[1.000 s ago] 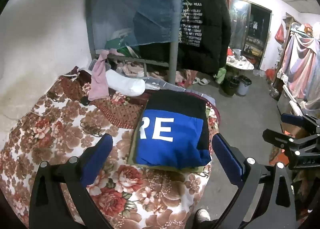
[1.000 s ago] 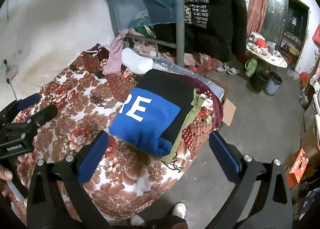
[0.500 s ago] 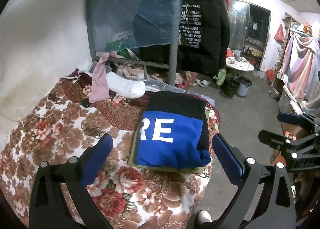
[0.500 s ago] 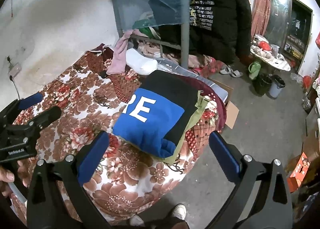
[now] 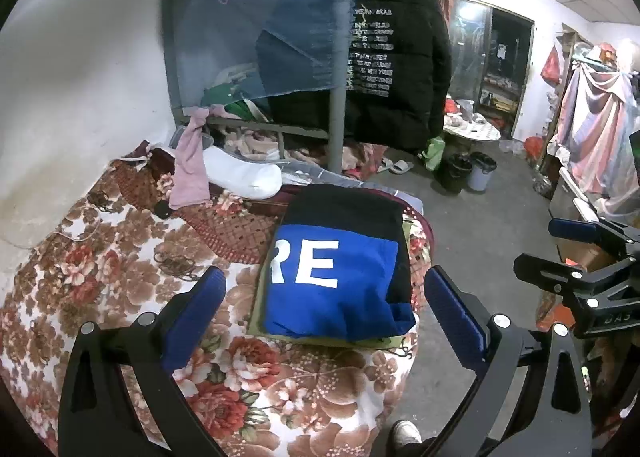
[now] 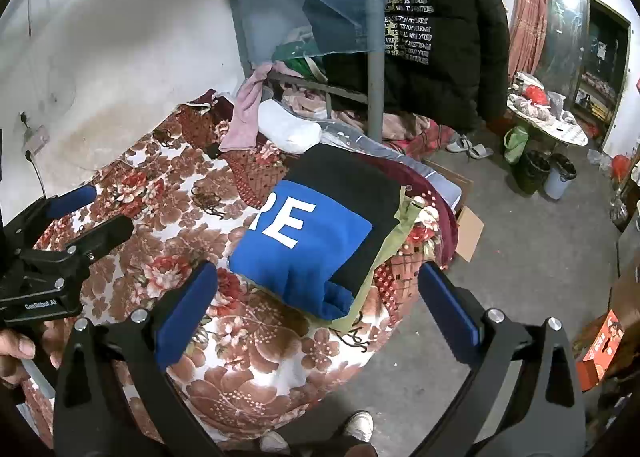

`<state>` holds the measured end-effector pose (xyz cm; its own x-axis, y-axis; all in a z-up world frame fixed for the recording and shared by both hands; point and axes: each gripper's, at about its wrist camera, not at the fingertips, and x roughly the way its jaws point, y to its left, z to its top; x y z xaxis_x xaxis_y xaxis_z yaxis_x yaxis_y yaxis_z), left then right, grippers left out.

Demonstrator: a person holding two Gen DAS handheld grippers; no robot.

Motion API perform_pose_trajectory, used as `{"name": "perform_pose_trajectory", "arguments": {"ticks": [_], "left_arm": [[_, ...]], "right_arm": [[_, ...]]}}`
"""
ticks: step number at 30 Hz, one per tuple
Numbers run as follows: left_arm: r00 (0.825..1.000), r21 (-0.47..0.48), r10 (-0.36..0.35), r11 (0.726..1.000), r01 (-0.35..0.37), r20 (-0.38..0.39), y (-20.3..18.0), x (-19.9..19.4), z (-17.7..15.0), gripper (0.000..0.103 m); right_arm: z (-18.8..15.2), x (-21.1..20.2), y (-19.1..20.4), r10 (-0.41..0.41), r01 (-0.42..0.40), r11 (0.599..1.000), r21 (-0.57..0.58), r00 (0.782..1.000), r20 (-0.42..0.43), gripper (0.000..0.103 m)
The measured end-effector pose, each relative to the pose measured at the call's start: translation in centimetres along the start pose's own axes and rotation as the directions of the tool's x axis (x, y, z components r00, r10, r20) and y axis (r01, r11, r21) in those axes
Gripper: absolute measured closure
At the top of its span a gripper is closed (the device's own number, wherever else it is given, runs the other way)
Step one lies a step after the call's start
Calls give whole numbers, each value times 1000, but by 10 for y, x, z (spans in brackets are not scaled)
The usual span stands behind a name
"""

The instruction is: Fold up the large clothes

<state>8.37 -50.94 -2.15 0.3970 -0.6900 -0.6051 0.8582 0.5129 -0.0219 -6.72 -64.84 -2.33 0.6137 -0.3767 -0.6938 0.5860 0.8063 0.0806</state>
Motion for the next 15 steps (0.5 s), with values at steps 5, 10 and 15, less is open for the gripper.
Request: {"name": "perform_pose_trajectory", "arguments": {"ticks": [5,10,15], "left_arm": [[1000,37,-6,999,6,9,-6,-1,4,5],[999,43,-32,999,31,5,-7,-1,7,6],[999,40,-32,999,31,2,-6,1,9,5]], "right_arm": [[3,5,-8,9,-9,1000,15,1000,-7,5],[5,8,-12,16,-16,999,30,1000,-12,5],[5,9,-11,20,-20,999,27,1000,-18,5]]}}
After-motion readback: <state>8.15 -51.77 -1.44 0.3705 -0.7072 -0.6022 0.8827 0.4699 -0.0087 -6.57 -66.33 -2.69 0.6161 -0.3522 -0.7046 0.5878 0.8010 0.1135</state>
